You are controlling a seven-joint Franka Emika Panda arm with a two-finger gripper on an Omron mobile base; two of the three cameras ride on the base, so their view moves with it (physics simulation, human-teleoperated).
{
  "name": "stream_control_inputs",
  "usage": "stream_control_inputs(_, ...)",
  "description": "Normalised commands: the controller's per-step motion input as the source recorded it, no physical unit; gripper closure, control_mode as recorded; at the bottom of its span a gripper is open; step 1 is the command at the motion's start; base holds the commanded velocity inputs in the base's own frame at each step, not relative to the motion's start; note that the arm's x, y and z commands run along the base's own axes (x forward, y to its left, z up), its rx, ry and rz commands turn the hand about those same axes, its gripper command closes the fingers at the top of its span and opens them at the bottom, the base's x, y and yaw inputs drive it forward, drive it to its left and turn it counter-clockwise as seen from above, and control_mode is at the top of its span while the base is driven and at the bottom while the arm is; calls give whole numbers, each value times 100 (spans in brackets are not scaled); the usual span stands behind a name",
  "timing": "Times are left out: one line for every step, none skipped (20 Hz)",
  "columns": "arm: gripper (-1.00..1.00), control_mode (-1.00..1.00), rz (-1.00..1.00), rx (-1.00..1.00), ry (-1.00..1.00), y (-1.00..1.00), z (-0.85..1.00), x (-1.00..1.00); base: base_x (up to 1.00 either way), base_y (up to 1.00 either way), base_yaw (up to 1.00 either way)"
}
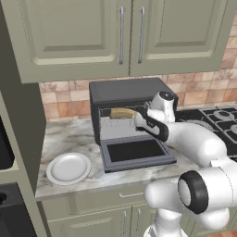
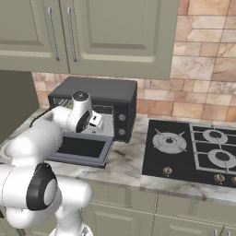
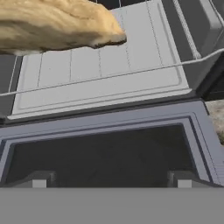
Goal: Pull the toaster oven rack outwards. Pick up the baguette from the plate and place it on the toaster oven rack. Close the toaster oven door fully and set the temperature to the lowest setting.
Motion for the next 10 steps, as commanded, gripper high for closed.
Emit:
stream_control_inputs(-100, -100, -7, 11, 0, -53, 45, -54, 0, 0, 0)
stream_control_inputs(-100, -100, -7, 11, 0, -61, 47, -39, 0, 0, 0)
stream_control_inputs(-100, -100, -8, 15, 0, -69, 51, -26, 0, 0, 0)
stream_control_inputs(-100, -100, -7, 17, 0, -71, 46, -20, 0, 0, 0)
stream_control_inputs(-100, -100, -8, 21, 1, -80, 33, -24, 0, 0, 0)
stream_control_inputs(-100, -100, -8, 24, 3, -83, 18, -29, 0, 0, 0)
stream_control_inputs(-100, -100, -6, 26, 5, -86, 2, -25, 0, 0, 0)
stream_control_inputs(-100, -100, -3, 27, 8, -91, 0, -18, 0, 0, 0)
stream_control_inputs(-100, -100, -1, 31, 12, -98, 0, -10, 0, 0, 0)
stream_control_inputs(-100, -100, 0, 35, 13, -100, 0, -5, 0, 0, 0)
